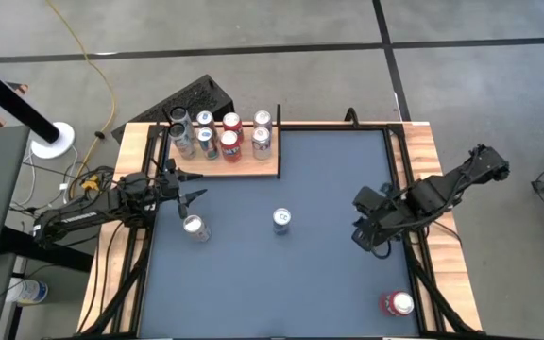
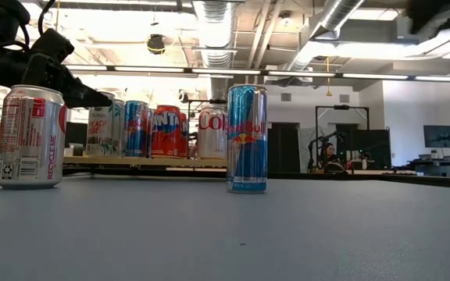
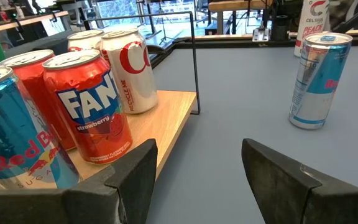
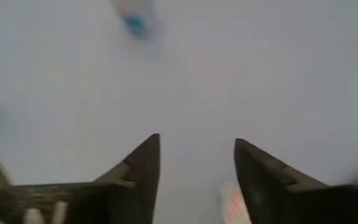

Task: Place canned beverage on shelf
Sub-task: Put the white pink soda can on the shelf aligned with the other white pink soda cans

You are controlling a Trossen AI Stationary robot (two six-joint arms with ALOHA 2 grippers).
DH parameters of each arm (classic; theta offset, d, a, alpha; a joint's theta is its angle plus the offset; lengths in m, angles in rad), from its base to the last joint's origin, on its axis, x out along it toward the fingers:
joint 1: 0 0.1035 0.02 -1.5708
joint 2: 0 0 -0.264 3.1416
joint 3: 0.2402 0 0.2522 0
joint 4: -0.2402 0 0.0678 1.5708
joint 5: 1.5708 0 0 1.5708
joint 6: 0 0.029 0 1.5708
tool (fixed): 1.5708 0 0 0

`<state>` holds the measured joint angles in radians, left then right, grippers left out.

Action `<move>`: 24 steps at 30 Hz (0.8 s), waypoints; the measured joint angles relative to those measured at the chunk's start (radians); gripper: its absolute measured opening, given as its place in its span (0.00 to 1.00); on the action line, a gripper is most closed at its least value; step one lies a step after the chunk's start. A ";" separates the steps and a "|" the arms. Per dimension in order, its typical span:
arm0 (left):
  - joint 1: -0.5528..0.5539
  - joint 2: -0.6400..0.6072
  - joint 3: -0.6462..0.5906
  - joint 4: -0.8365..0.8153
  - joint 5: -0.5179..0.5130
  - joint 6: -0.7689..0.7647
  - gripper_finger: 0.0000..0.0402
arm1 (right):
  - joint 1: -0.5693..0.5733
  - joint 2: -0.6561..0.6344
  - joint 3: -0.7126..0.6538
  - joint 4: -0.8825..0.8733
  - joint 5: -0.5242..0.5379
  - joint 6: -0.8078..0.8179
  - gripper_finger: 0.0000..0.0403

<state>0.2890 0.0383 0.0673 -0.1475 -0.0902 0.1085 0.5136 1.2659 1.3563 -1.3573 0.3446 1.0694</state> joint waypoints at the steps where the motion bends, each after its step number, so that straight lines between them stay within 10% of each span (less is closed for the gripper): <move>1: 0.000 0.000 0.000 0.000 0.000 0.000 0.56 | 0.005 0.000 0.000 0.044 0.015 -0.034 0.51; 11: 0.000 0.000 0.000 0.000 0.000 0.000 0.56 | 0.057 -0.001 0.000 0.408 0.320 -0.479 0.62; 24: 0.000 0.000 0.000 0.001 0.000 -0.001 0.56 | 0.055 -0.001 -0.001 0.409 0.340 -0.514 0.62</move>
<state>0.2893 0.0384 0.0673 -0.1470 -0.0902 0.1071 0.5690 1.2651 1.3556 -0.9483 0.6851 0.5558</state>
